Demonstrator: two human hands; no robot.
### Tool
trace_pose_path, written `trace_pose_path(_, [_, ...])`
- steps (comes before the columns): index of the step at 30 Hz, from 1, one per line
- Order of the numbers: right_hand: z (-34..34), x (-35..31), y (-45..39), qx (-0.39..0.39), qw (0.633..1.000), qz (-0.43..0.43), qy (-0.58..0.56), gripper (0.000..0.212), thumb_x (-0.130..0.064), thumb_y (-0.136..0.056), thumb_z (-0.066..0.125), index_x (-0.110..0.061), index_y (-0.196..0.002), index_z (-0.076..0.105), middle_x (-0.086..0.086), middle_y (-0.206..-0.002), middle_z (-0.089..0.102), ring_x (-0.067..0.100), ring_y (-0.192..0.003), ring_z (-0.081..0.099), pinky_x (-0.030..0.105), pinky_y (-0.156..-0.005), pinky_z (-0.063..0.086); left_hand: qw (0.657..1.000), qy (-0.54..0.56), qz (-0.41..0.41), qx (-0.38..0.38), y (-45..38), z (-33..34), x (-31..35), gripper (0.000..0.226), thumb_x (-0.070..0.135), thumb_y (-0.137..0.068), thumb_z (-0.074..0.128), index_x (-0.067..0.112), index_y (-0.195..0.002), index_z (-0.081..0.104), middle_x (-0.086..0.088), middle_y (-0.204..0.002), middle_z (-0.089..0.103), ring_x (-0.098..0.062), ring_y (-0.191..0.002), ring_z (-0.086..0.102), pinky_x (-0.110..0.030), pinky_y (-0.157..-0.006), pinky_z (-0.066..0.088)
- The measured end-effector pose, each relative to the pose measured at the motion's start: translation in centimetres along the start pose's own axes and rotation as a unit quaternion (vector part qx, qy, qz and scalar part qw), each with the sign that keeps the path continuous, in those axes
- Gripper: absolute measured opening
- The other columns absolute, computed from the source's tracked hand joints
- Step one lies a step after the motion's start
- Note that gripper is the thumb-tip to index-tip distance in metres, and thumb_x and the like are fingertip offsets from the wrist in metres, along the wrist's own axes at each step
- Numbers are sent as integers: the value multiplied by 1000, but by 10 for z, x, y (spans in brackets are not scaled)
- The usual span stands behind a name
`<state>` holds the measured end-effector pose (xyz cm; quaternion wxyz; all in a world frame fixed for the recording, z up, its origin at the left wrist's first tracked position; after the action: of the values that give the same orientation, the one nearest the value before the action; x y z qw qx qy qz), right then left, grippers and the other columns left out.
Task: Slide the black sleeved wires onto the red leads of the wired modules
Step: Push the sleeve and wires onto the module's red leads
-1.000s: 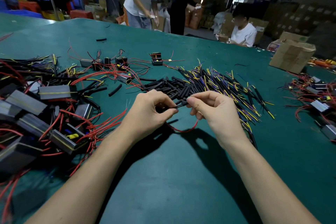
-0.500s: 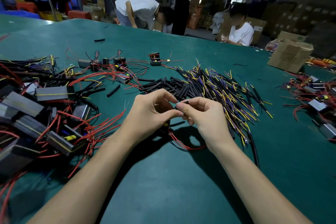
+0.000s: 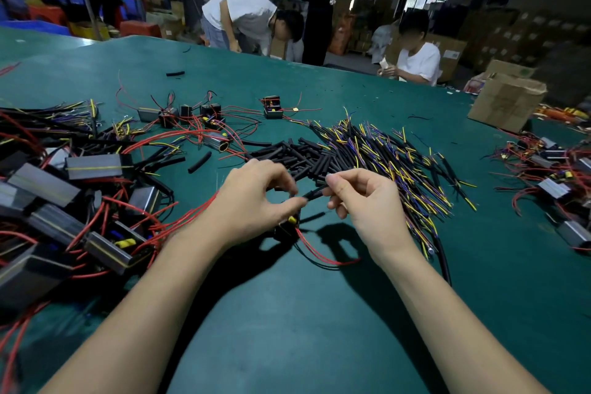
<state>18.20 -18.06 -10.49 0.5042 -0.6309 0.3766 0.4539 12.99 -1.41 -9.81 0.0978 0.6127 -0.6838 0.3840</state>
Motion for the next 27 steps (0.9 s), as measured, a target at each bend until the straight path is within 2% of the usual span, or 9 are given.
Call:
trace_pose_path(3, [1,-4,1,-13,1000,-15,-18,9,-3,-89,63,-3,-81,65,8,-67,67,10,-52,55,19,-49,43,996,72,32,51,2,10,12,13,28,-80,74,20,-90,70,12,-86,67,-5,-88,60,-18,-83,44])
trace_pose_path(5, [2,-4,3,-20,999,-26,-10,10,-4,-88,64,-4,-79,66,5,-64,66,9,-52,55,18,-49,43,992,92,47,78,3,17,15,3,18,-81,74,16,-81,72,11,-76,68,-7,-78,62,-18,-76,45])
trace_pose_path(8, [-3,-10,1,-46,998,-25,27,11,-8,-88,65,-7,-78,69,4,-66,67,8,-54,56,18,-50,42,987,128,30,97,3,21,12,8,13,-81,74,11,-73,72,7,-69,69,-5,-69,61,-8,-68,40])
trace_pose_path(12, [-49,-31,-31,82,996,-10,-27,19,-22,-94,58,-11,-81,67,1,-72,65,4,-53,54,14,-47,39,982,156,15,107,4,23,10,7,12,-82,72,11,-74,72,8,-71,67,1,-69,58,-4,-67,36])
trace_pose_path(15, [-82,-39,-60,109,980,-7,165,16,-20,-92,60,-7,-88,69,2,-73,65,0,-46,52,11,-46,36,983,146,25,109,5,26,10,9,15,-82,72,10,-74,71,5,-71,67,-4,-72,59,-5,-67,36])
trace_pose_path(19, [-83,-25,-84,-8,886,57,460,18,-25,-87,64,-11,-81,74,6,-62,62,8,-56,53,20,-51,38,984,134,33,111,5,26,8,8,16,-81,73,12,-75,71,7,-72,67,-4,-73,59,-5,-68,36])
trace_pose_path(21, [-76,-13,-91,-52,851,90,515,17,-24,-86,66,-9,-83,74,9,-67,61,19,-71,56,23,-64,40,984,134,37,115,4,26,6,7,15,-81,73,12,-75,71,8,-72,66,-3,-73,58,-5,-68,36])
trace_pose_path(24, [-70,2,-98,-43,830,99,547,18,-21,-81,70,-4,-83,73,17,-88,66,31,-88,61,34,-81,52,984,131,41,114,3,27,5,7,15,-81,74,13,-75,71,7,-72,65,-4,-72,58,-5,-68,35])
trace_pose_path(27, [-65,7,-101,-29,818,101,566,27,-24,-78,75,0,-90,69,17,-89,63,33,-90,62,38,-82,53,984,129,46,112,2,29,4,8,16,-81,74,13,-74,71,6,-72,65,-5,-72,57,-6,-68,35])
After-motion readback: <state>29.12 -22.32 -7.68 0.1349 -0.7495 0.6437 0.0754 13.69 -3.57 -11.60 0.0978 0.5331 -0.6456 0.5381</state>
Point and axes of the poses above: each hand's wrist, its own y-axis away from the middle knuckle, its own z-axis out of the palm, x = y × z, the point moved 1 cm from there along -y, towards the middle knuckle
